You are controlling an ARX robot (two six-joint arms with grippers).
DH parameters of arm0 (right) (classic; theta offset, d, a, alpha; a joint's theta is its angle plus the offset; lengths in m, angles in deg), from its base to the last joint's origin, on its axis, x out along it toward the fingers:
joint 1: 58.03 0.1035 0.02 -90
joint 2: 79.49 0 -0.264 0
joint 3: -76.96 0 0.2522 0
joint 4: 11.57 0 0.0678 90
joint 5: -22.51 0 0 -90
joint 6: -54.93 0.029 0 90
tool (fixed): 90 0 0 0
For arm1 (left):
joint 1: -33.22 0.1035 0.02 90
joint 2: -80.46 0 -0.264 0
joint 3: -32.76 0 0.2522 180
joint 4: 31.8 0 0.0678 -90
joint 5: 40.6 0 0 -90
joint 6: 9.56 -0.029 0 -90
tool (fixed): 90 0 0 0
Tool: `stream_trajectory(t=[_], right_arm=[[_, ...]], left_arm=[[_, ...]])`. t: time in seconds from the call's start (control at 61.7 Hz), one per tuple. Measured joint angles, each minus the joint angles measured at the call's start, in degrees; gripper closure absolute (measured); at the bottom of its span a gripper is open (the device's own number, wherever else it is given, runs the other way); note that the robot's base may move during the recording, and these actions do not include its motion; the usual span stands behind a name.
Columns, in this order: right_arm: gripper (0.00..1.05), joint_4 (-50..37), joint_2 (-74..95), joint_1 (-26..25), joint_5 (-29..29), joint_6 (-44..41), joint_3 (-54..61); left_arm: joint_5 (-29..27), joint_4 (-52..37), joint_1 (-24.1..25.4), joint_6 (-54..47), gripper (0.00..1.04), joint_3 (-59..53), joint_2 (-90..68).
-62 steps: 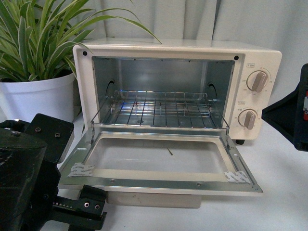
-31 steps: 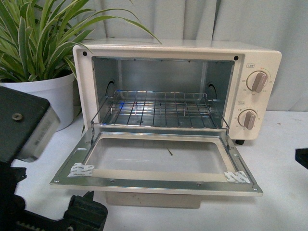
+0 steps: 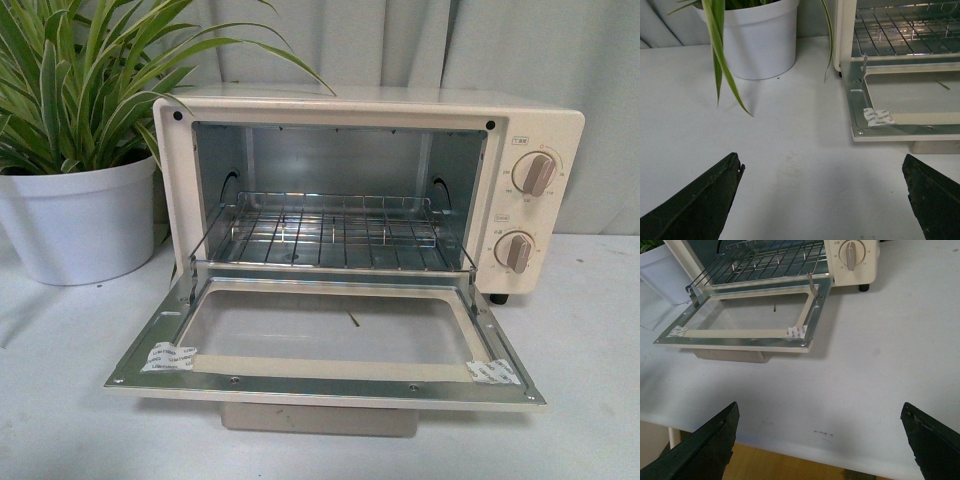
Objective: Open oven
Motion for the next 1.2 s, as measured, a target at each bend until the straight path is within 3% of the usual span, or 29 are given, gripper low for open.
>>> stream_trajectory(t=[0.162, 0.243, 0.47, 0.519, 0.551, 0.6, 0.778, 0.957, 1.038, 1.119, 1.2], right_arm=[[0.09, 5.8, -10.5, -4.0, 2.8, -1.1, 3.4], [0.09, 4.1, -13.7, -7.2, 5.3, -0.9, 5.0], [0.09, 3.9, -13.9, -7.8, 5.4, -0.6, 5.0], [0.13, 1.3, -15.4, -6.5, 1.1, -1.4, 6.1], [0.21, -3.7, -18.3, -4.0, -9.0, -3.9, 8.4], [0.34, -6.2, -20.4, -2.4, -17.5, -6.0, 8.9], [0.7, -6.5, -20.7, -2.1, -19.2, -7.8, 9.0], [1.03, -6.5, -20.7, -2.0, -19.2, -8.2, 9.0], [1.04, -6.5, -20.7, -2.0, -19.2, -8.3, 9.0], [1.04, -6.5, -20.7, -2.0, -19.2, -8.3, 9.0], [1.04, -6.5, -20.7, -2.0, -19.3, -8.3, 9.0]], left_arm=[[-1.2, 8.8, -0.5, 2.7, 0.07, -2.4, 12.2], [0.2, 9.2, 1.2, 4.6, 0.07, -2.9, 15.3], [0.1, 9.2, 1.7, 6.0, 0.07, -3.1, 15.6], [0.9, 8.7, 2.0, 5.7, 0.07, -3.4, 15.9], [5.8, 4.4, 4.1, 3.6, 0.16, -5.7, 18.2], [11.1, 4.3, 7.4, 1.3, 0.27, -7.2, 21.5], [22.3, 8.6, 18.1, -0.8, 0.64, -7.2, 27.2], [28.2, 10.3, 24.3, -1.2, 0.97, -7.2, 29.0], [30.4, 10.7, 26.6, -1.4, 1.01, -7.2, 29.5], [37.9, 11.6, 32.7, -1.5, 1.01, -7.2, 30.2], [38.7, 11.6, 35.6, -1.5, 1.01, -7.2, 30.3]])
